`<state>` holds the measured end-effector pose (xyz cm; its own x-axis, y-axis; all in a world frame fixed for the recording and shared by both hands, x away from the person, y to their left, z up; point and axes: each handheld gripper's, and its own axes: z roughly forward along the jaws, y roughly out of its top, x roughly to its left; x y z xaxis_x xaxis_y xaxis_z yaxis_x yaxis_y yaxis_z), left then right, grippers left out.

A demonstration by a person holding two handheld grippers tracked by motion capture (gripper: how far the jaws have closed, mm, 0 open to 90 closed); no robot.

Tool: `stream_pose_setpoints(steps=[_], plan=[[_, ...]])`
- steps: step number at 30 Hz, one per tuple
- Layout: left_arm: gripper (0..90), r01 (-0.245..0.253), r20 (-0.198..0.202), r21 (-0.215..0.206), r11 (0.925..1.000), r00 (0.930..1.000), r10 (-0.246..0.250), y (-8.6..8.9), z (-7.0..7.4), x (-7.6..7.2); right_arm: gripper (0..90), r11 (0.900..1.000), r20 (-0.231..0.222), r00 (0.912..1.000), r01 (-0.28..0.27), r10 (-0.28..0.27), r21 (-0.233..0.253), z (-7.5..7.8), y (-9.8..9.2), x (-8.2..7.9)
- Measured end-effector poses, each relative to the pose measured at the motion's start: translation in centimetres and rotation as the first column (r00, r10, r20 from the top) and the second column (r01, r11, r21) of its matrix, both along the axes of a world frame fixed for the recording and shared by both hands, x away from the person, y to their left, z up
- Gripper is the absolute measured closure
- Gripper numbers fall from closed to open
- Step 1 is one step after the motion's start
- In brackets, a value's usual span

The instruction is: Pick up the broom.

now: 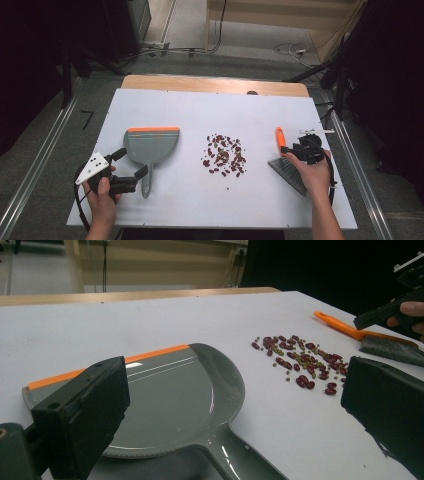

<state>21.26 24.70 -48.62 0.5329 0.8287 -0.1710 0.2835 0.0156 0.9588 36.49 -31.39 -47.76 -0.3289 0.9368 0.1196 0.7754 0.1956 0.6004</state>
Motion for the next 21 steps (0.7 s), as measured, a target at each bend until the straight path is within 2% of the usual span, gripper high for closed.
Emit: stream_pose_setpoints(steps=[2, 8, 10, 12, 15, 16, 18, 21], plan=[[0.0, 0.000, -0.002, 0.003, 1.0000, 1.0000, 0.000, 0.0, 0.0, 0.0, 48.9, 1.000, -0.014, 0.9999, -0.003, 0.003, 0.021, -0.2, 0.3, 0.0], [0.0, 0.003, -0.001, 0.006, 1.0000, 1.0000, -0.003, -0.1, 0.0, -0.1, 53.6, 0.999, -0.052, 0.9984, 0.021, -0.022, -0.030, -0.7, 0.8, 0.0], [0.0, 0.004, -0.001, 0.005, 1.0000, 1.0000, -0.004, -0.1, 0.0, -0.1, 59.7, 0.997, -0.047, 0.9980, 0.040, -0.043, -0.059, -0.9, 1.0, -0.1], [0.0, 0.004, -0.002, 0.005, 1.0000, 1.0000, -0.004, -0.2, 0.0, -0.1, 60.3, 0.996, -0.040, 0.9981, 0.044, -0.047, -0.082, -0.9, 1.3, -0.2], [0.0, 0.008, -0.002, 0.012, 0.9999, 1.0000, -0.008, -0.3, 0.0, -0.2, 60.8, 0.988, -0.035, 0.9983, 0.040, -0.046, -0.151, -0.9, 2.1, -0.3], [0.0, 0.008, -0.001, 0.011, 0.9999, 1.0000, -0.008, -0.4, 0.0, -0.2, 62.0, 0.987, -0.038, 0.9981, 0.041, -0.048, -0.157, -0.9, 2.2, -0.2], [0.0, 0.009, 0.002, 0.010, 0.9999, 1.0000, -0.009, -0.6, 0.1, -0.3, 65.5, 0.989, -0.047, 0.9974, 0.047, -0.054, -0.140, -0.8, 2.1, -0.1], [0.0, 0.013, 0.005, 0.021, 0.9997, 0.9999, -0.013, -0.9, 0.3, -0.3, 66.3, 0.992, -0.055, 0.9963, 0.059, -0.066, -0.112, -0.8, 1.8, -0.1]])
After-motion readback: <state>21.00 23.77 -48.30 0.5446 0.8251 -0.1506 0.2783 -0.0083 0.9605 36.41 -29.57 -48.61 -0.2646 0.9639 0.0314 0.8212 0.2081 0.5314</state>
